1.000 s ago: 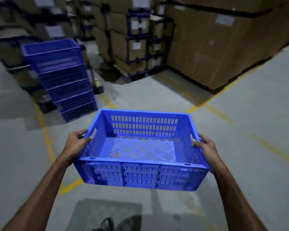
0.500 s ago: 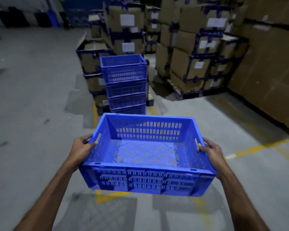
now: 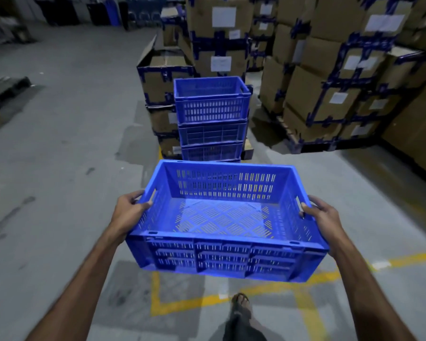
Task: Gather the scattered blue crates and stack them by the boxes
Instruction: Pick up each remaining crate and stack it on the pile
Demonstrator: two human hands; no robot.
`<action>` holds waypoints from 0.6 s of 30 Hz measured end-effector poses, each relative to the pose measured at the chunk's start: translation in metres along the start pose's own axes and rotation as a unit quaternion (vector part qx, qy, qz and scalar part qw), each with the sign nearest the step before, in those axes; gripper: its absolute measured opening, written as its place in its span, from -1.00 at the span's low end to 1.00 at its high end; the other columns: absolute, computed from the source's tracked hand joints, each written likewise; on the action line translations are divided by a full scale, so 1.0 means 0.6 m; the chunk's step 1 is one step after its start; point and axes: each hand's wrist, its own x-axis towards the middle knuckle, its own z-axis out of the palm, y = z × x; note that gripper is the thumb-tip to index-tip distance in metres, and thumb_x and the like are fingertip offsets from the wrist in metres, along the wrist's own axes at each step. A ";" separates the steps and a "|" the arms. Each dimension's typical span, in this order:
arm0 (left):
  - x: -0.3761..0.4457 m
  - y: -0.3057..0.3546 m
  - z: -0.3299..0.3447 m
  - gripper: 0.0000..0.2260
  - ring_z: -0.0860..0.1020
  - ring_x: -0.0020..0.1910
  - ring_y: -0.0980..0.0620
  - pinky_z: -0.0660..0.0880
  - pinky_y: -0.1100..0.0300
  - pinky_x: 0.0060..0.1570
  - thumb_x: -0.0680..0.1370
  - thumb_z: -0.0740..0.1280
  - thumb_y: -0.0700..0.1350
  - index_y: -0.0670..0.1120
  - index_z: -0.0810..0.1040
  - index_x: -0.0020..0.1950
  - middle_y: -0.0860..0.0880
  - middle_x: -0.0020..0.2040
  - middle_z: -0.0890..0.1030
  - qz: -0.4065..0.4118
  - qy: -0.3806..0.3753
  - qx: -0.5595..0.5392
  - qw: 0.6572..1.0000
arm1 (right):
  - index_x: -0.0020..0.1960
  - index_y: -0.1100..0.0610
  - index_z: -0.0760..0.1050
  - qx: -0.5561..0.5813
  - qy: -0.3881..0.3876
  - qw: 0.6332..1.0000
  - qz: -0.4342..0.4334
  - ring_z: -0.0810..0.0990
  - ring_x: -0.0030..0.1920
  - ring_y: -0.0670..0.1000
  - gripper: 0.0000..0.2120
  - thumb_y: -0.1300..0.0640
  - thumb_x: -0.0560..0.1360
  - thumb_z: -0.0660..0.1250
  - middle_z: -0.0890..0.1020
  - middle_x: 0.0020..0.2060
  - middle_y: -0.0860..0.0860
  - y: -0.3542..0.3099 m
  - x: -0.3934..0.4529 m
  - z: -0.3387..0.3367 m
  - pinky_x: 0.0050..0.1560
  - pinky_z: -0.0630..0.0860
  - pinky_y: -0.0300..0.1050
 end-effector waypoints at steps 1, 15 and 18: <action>0.021 0.004 0.012 -0.72 0.67 -0.39 0.06 0.63 0.17 -0.35 0.58 0.39 -0.33 0.01 0.55 0.17 0.07 -0.31 0.71 -0.001 0.003 0.000 1.000 | 0.32 0.18 0.51 -0.005 -0.006 1.000 0.000 0.46 -0.18 0.14 -0.69 0.30 0.59 0.35 0.53 -0.29 0.16 -0.004 0.032 0.005 -0.10 0.47 0.05; 0.307 0.146 0.163 -0.69 0.65 -0.41 0.14 0.62 0.23 -0.38 0.58 0.38 -0.34 -0.02 0.55 0.24 0.13 -0.34 0.70 -0.003 0.098 -0.040 0.994 | 0.30 0.23 0.54 -0.020 -0.079 0.996 -0.031 0.48 -0.16 0.15 -0.71 0.29 0.59 0.36 0.54 -0.27 0.18 -0.176 0.461 0.102 -0.01 0.46 0.09; 0.364 0.173 0.170 -0.65 0.65 -0.40 0.13 0.62 0.23 -0.37 0.58 0.40 -0.32 -0.11 0.55 0.35 0.08 -0.26 0.72 -0.007 0.106 -0.045 0.993 | 0.28 0.22 0.56 -0.024 -0.088 0.995 -0.036 0.49 -0.18 0.13 -0.72 0.28 0.58 0.38 0.56 -0.34 0.13 -0.208 0.521 0.126 -0.02 0.49 0.08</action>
